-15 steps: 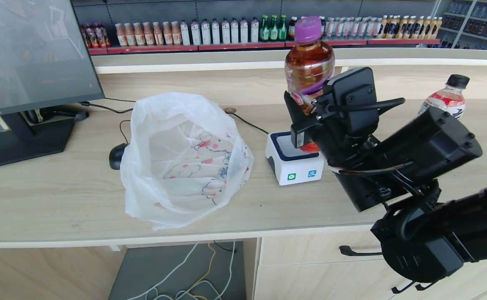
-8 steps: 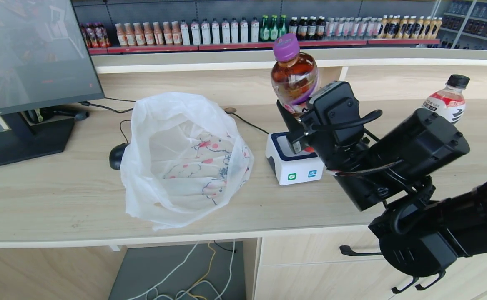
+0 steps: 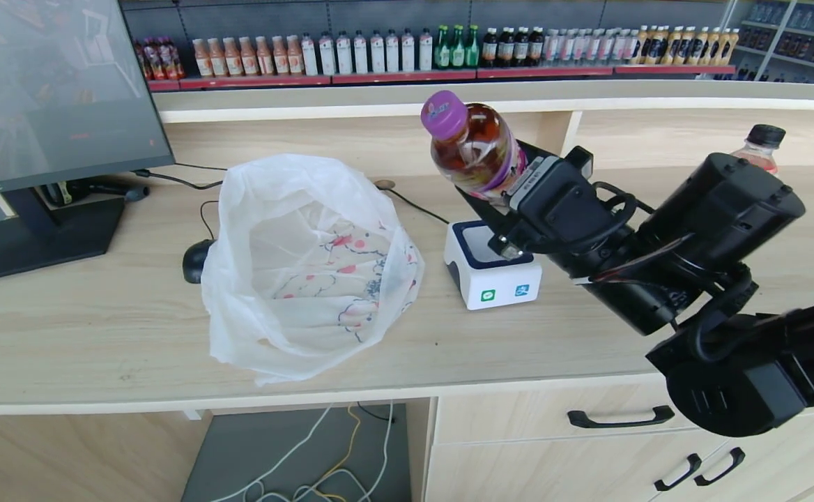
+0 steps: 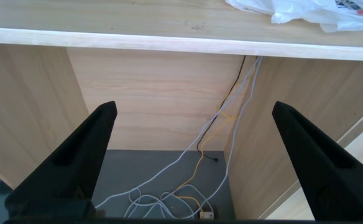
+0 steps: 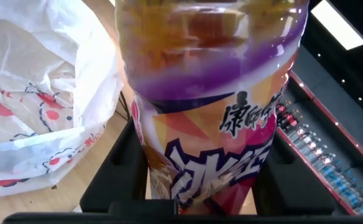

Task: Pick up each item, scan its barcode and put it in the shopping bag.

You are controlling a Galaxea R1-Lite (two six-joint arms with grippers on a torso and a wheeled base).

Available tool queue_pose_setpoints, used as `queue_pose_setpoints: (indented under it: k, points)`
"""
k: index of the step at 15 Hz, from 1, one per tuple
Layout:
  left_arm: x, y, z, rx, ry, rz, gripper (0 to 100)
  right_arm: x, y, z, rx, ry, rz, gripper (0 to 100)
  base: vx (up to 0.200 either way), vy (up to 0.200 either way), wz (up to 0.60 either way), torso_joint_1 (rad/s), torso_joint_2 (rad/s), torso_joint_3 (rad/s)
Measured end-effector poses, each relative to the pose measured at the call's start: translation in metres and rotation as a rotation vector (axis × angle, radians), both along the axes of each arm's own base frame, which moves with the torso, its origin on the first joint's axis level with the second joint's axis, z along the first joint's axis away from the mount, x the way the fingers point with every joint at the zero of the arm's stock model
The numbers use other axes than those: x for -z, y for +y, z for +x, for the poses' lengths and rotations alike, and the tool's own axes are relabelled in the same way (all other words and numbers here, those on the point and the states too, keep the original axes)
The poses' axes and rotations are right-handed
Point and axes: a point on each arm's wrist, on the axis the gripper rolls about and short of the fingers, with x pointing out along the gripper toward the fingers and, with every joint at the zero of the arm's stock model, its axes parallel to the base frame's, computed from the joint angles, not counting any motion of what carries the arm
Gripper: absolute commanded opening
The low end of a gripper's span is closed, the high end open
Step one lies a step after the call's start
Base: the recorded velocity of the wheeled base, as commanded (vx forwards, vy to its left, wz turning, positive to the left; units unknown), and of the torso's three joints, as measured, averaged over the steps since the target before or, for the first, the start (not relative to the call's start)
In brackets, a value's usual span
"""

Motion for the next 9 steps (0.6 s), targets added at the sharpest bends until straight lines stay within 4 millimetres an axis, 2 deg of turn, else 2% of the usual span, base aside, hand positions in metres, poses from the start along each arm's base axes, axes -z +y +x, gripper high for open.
queue_pose_setpoints:
  k: [9]
  points:
    - [0.0,0.0,0.0,0.0,0.0,0.0,100,0.0015,-0.0034,0.002,-0.153,-0.054,-0.152,0,0.0,0.0,0.0,0.0,0.0,0.0]
